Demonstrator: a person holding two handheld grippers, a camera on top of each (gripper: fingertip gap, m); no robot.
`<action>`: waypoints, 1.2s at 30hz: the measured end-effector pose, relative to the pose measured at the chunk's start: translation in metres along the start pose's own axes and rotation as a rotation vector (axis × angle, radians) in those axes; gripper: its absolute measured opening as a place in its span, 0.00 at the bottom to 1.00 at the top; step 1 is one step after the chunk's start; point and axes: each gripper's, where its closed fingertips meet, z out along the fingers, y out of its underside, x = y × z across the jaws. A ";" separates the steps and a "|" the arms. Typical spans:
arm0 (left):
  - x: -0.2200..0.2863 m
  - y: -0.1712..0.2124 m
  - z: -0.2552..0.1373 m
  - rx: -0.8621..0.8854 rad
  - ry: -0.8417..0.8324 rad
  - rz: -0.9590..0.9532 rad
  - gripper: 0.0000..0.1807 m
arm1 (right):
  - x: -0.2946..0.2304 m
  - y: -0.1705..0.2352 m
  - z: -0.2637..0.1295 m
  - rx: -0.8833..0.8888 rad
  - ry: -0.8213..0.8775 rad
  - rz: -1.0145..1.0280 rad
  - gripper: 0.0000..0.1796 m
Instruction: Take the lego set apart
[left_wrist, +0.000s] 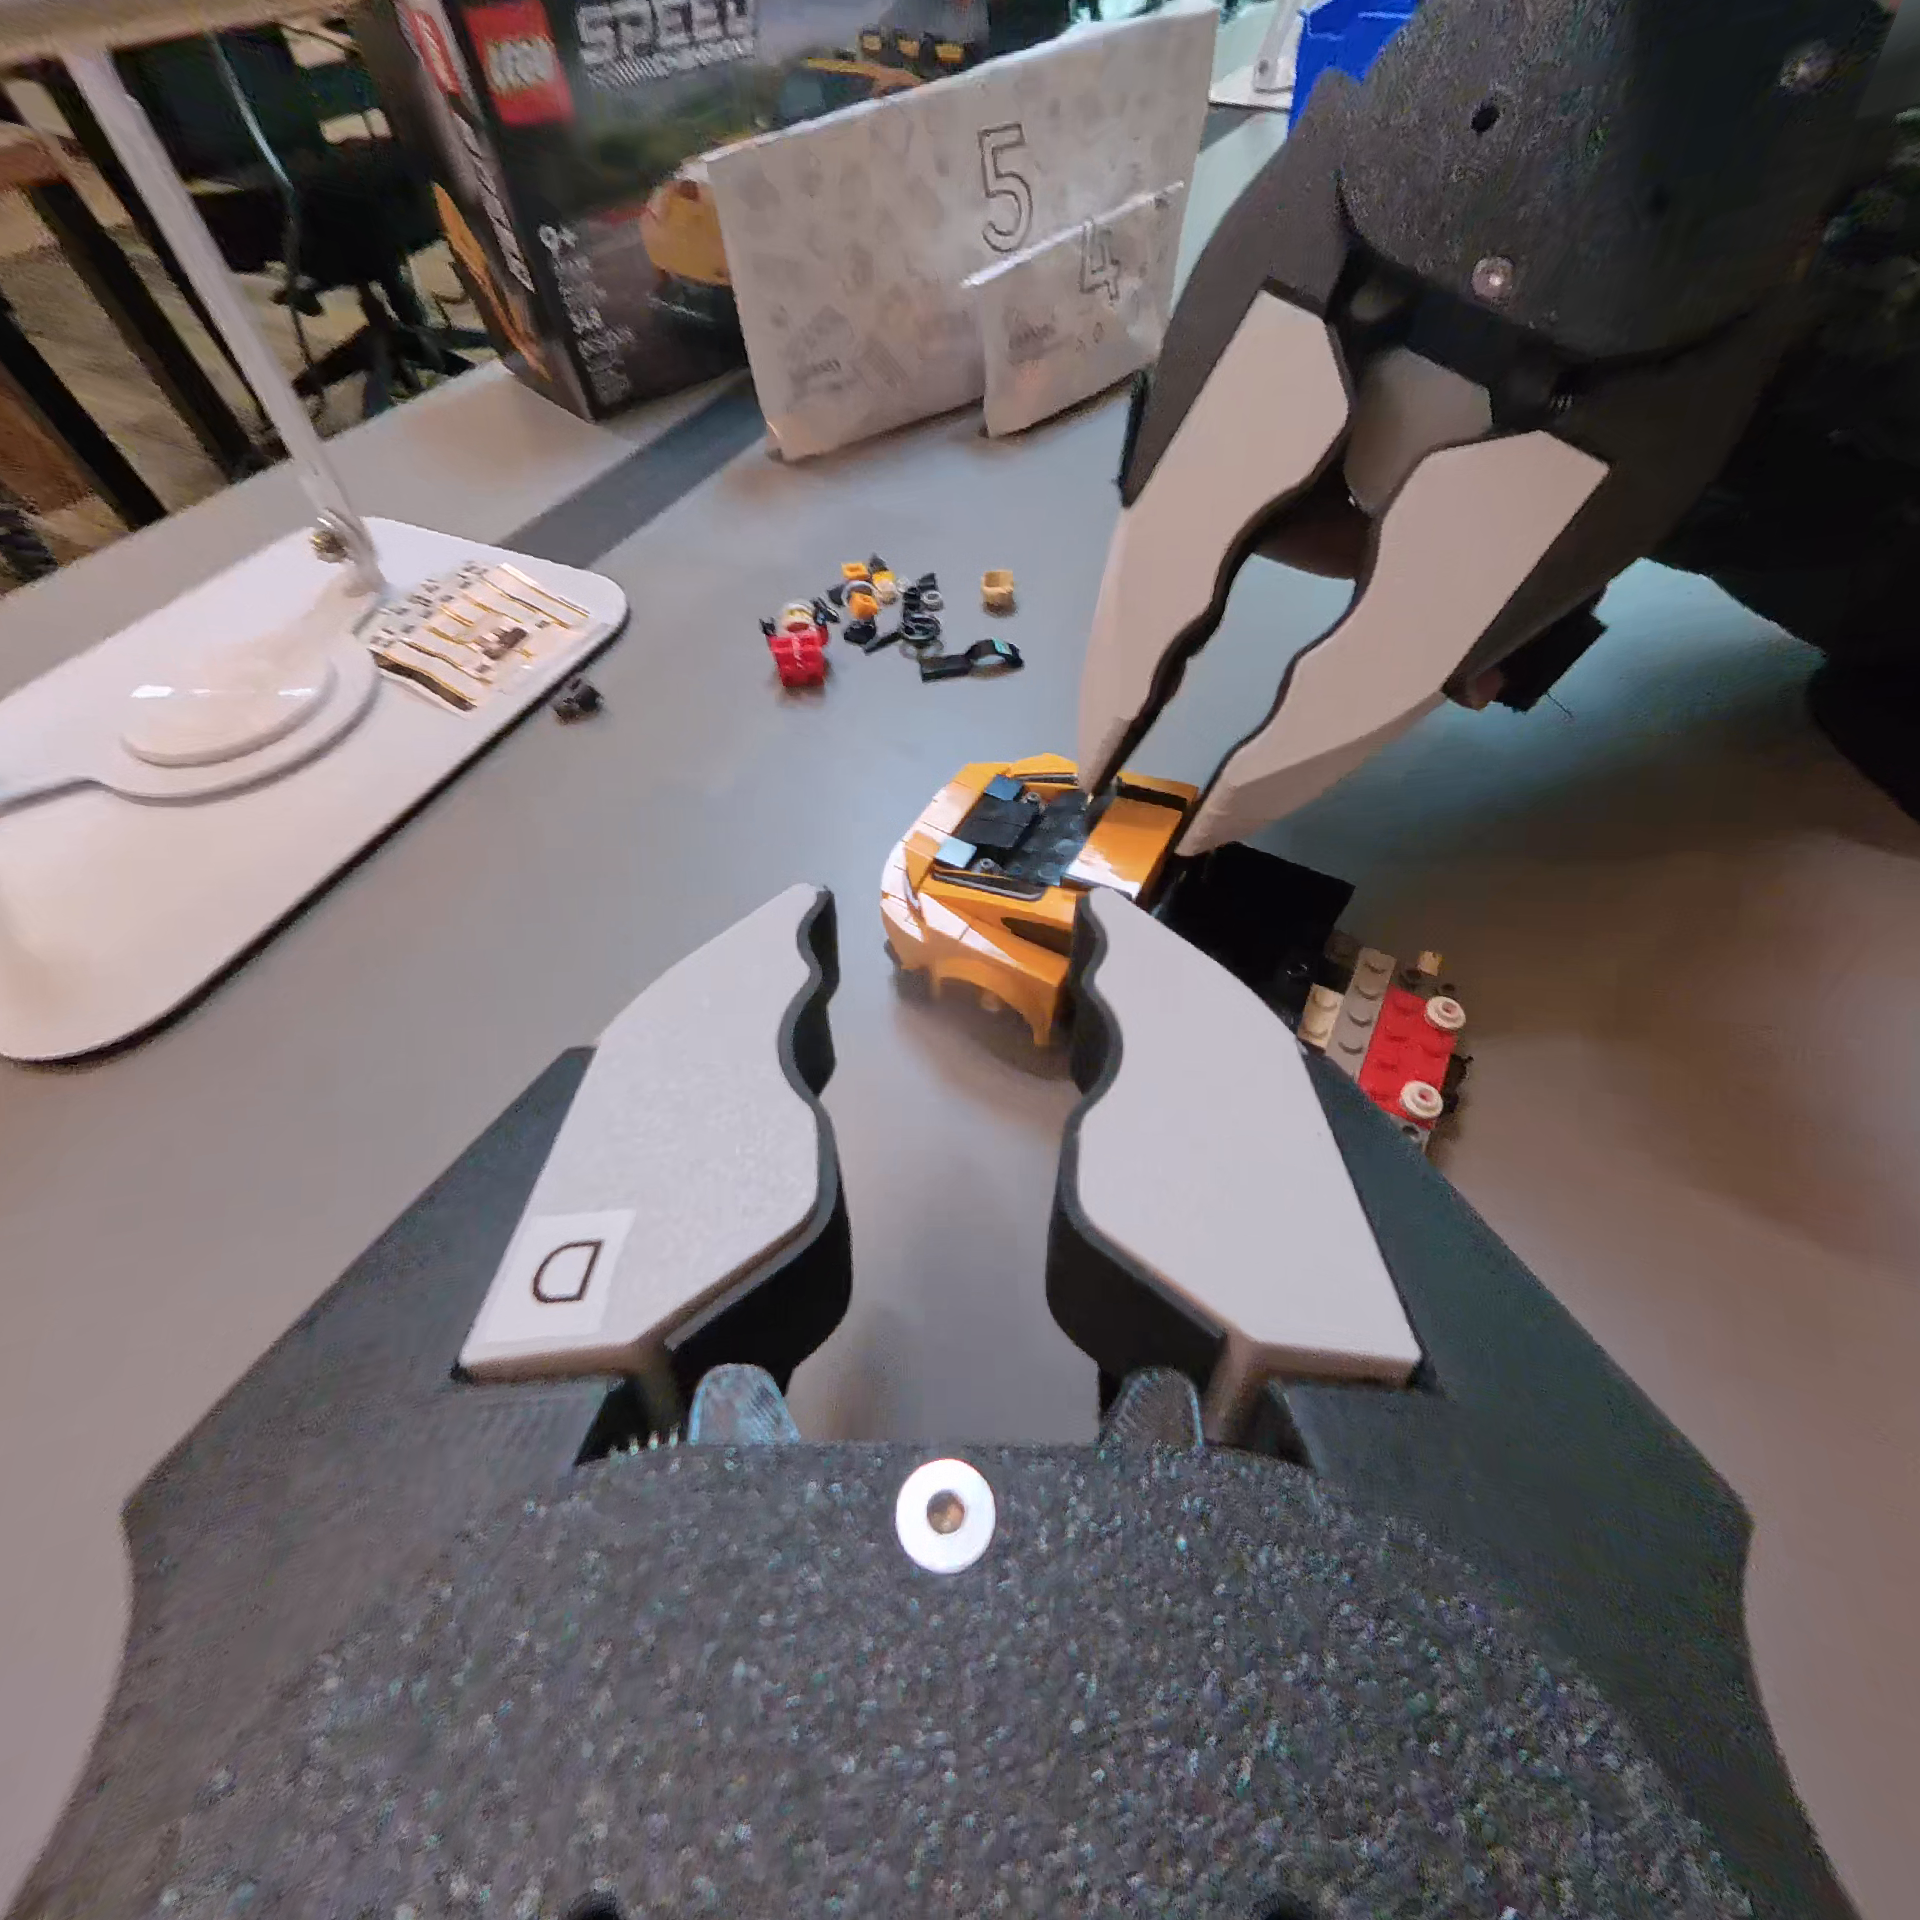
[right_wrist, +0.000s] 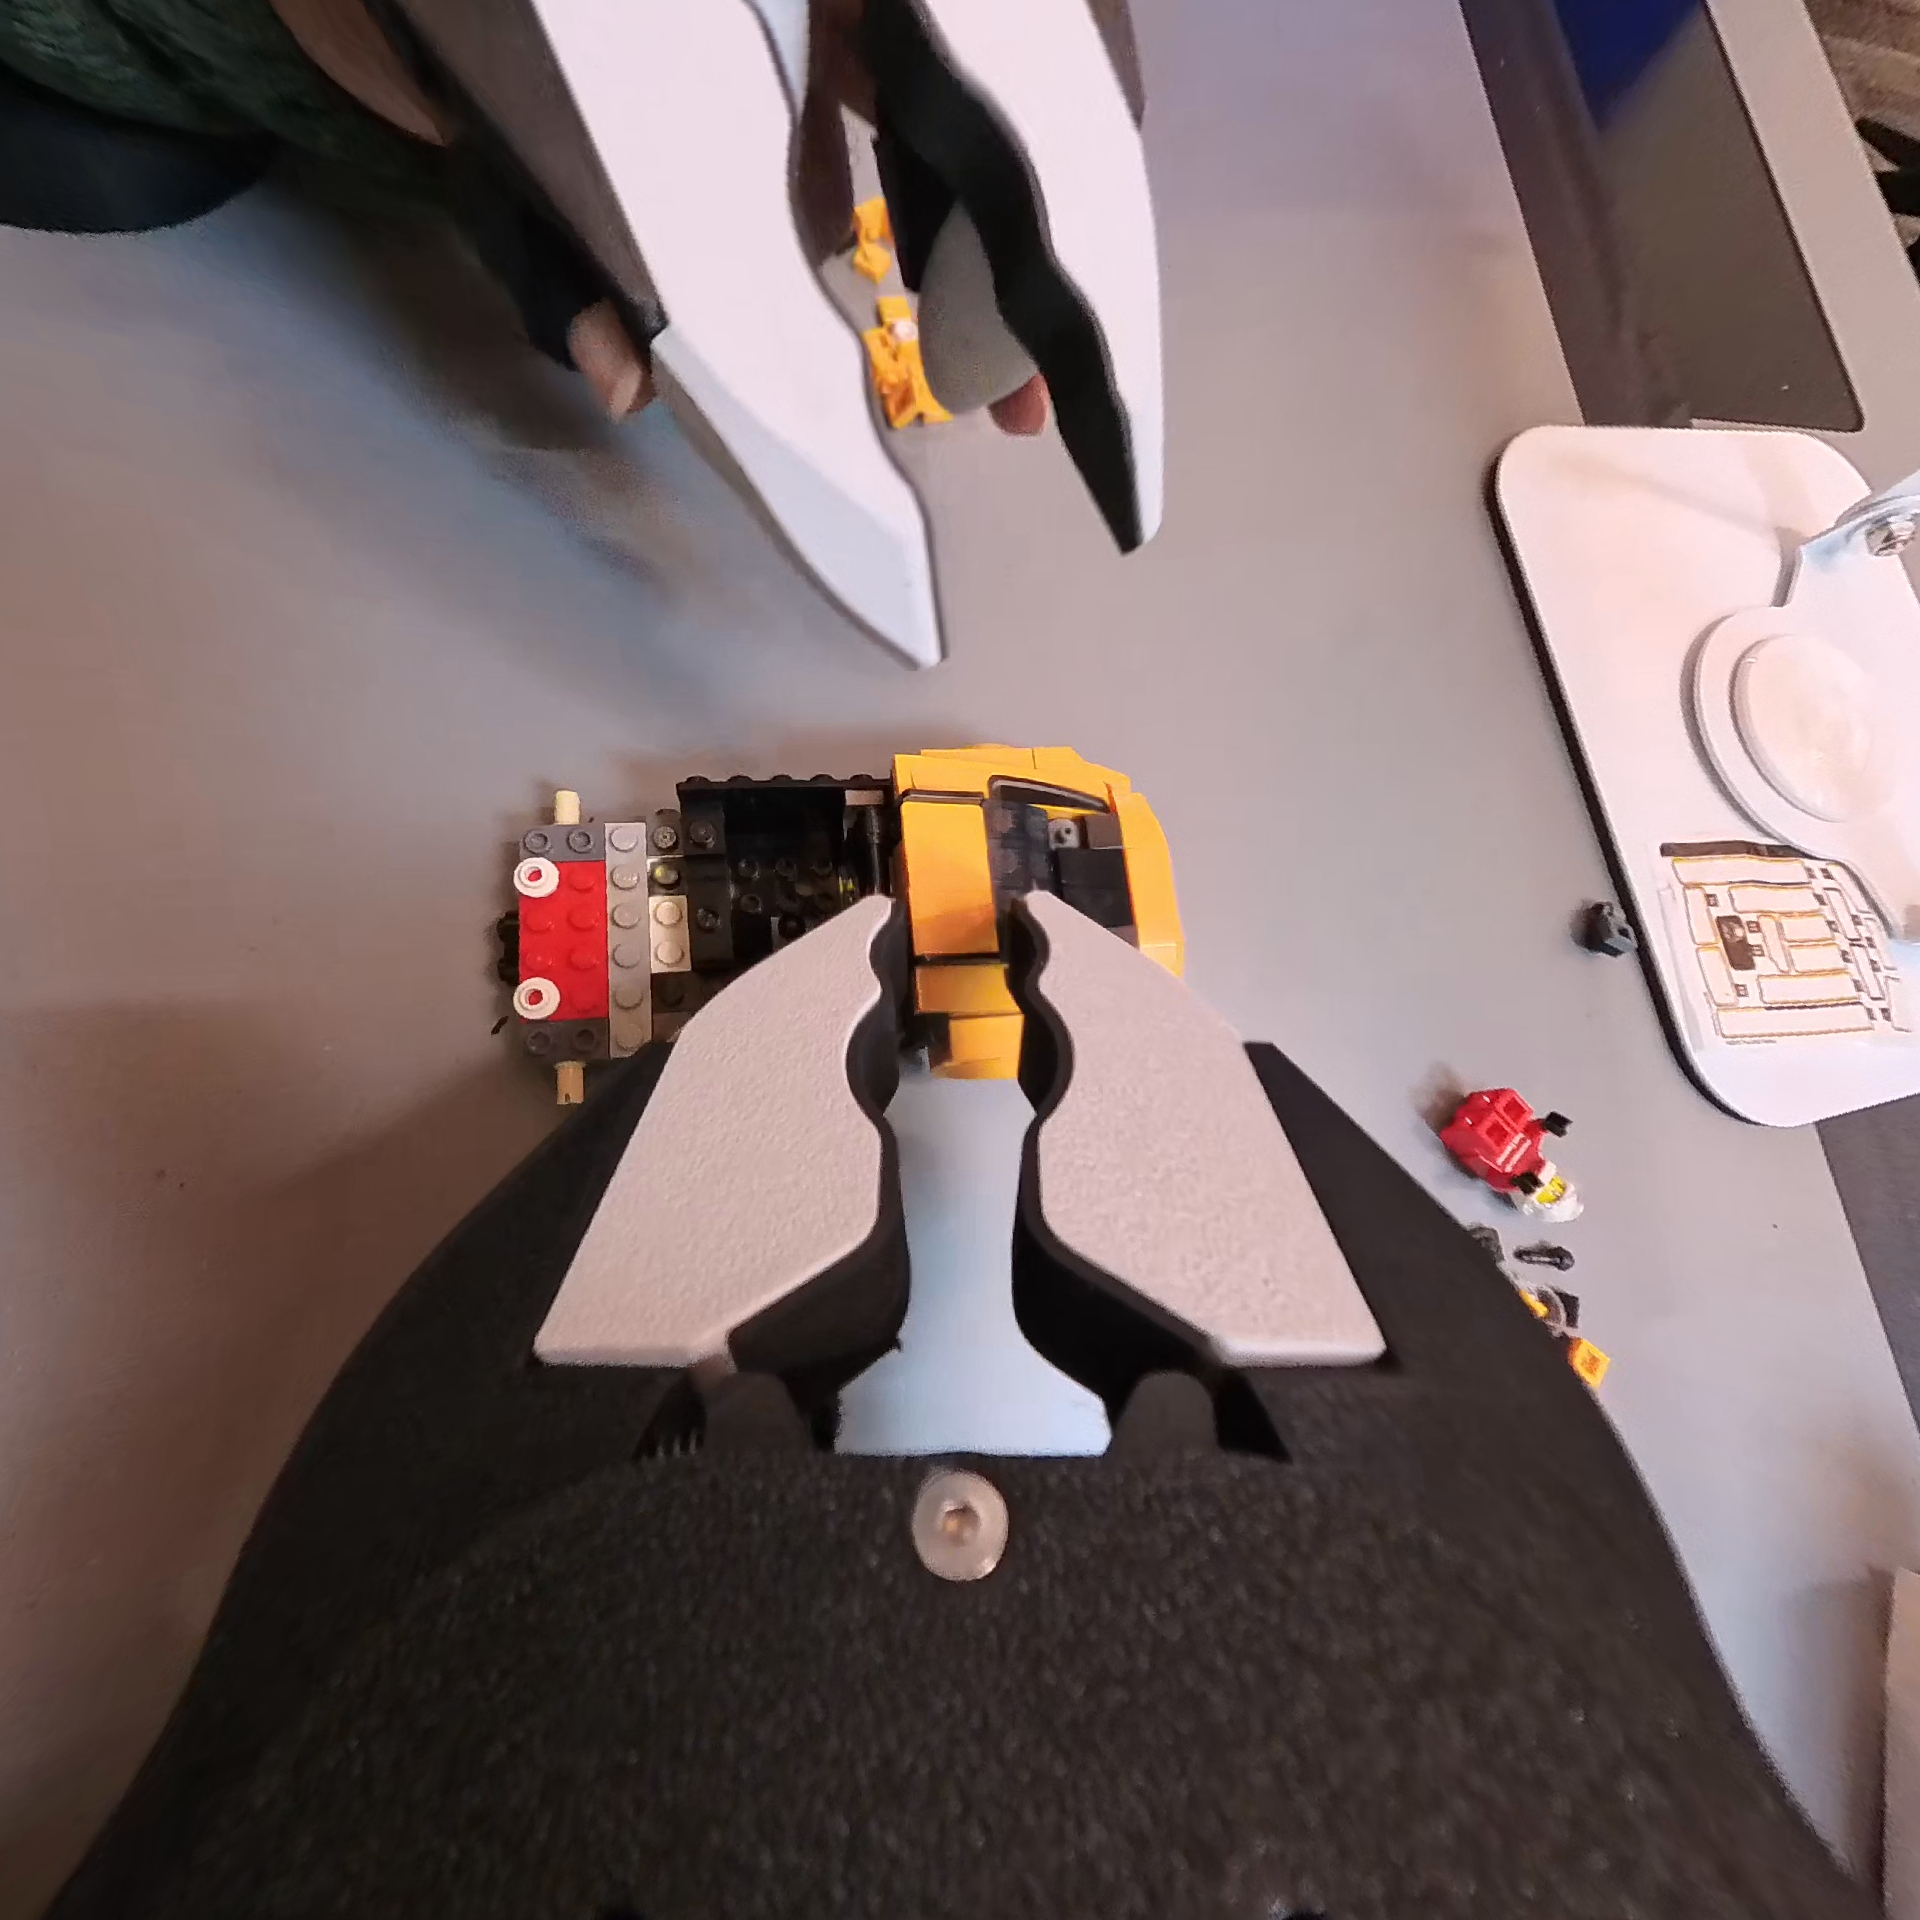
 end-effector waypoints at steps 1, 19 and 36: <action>0.002 0.001 0.001 0.000 0.014 0.001 0.24 | 0.000 0.001 -0.001 0.000 -0.004 0.008 0.10; 0.022 0.015 0.030 -0.164 0.197 0.049 0.28 | -0.002 -0.005 0.006 -0.212 -0.142 -0.169 0.11; 0.023 0.019 0.025 -0.181 0.115 0.173 0.23 | -0.005 -0.006 0.008 -0.274 -0.167 -0.066 0.07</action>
